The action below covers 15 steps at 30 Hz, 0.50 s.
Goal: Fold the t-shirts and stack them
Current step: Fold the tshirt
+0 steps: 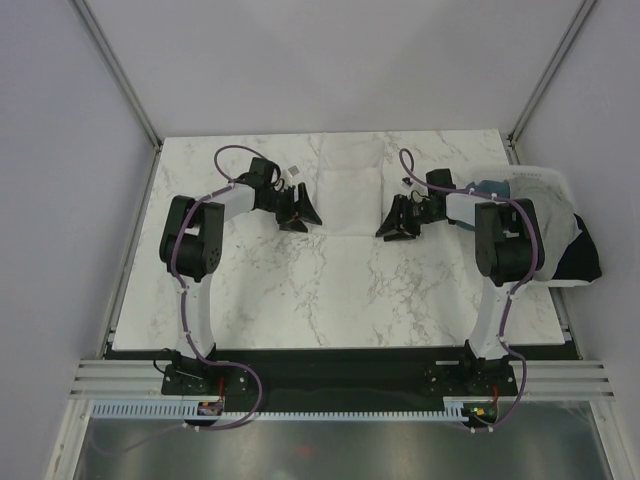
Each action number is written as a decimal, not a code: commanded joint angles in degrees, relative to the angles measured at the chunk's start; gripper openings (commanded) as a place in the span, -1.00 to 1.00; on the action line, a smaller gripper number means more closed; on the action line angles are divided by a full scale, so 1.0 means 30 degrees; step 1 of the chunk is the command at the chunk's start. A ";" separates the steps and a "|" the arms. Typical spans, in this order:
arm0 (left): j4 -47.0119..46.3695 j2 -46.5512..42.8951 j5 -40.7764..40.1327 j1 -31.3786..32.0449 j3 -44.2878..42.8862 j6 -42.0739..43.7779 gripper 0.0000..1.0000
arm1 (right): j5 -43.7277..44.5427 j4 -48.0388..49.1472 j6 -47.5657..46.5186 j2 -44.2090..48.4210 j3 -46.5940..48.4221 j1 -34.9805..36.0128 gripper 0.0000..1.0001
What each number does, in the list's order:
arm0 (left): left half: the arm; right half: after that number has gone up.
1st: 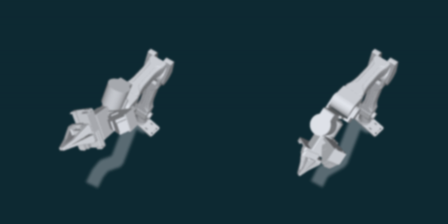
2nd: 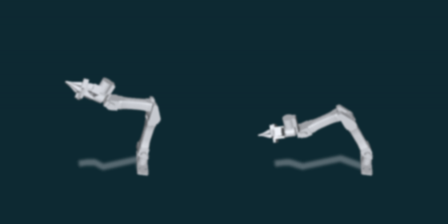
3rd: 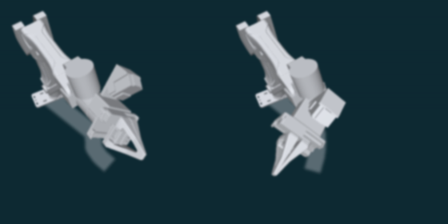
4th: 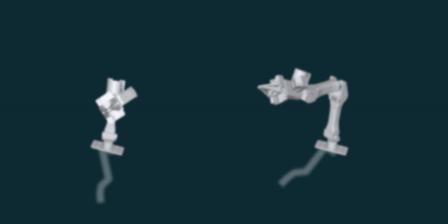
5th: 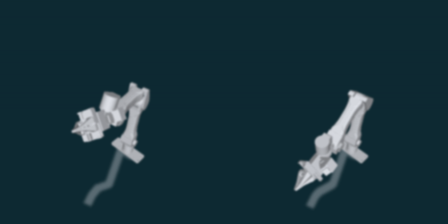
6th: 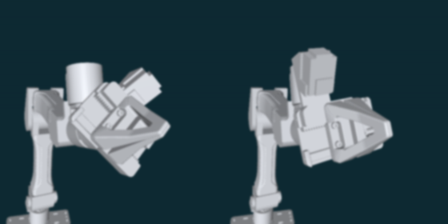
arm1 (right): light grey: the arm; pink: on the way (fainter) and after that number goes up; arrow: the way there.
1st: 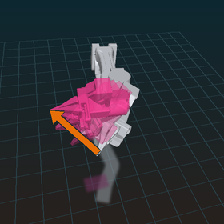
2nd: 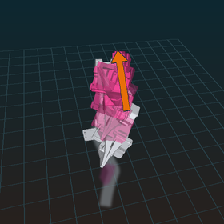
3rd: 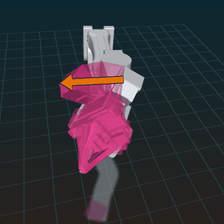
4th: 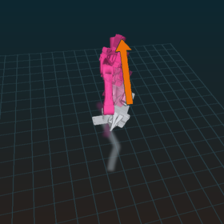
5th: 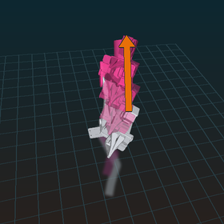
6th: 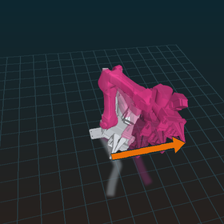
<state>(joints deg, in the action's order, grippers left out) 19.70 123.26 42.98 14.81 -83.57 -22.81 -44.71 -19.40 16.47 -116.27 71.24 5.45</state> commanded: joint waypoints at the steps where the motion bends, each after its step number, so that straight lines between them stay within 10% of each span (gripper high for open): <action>1: 0.0171 0.0602 0.0174 -0.0073 -0.0503 0.0601 0.42 | 0.0138 -0.0214 -0.0422 -0.0763 0.0508 0.0378 -0.02; 15: 0.0112 0.1451 0.0730 -0.0073 -0.0736 0.0191 0.25 | 0.0840 -0.0038 -0.0538 -0.1762 0.1506 0.0643 -0.01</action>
<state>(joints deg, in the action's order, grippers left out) 19.59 125.27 45.60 14.57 -84.64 -22.85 -46.09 -19.90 16.71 -119.77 74.85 7.29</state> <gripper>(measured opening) 0.631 0.490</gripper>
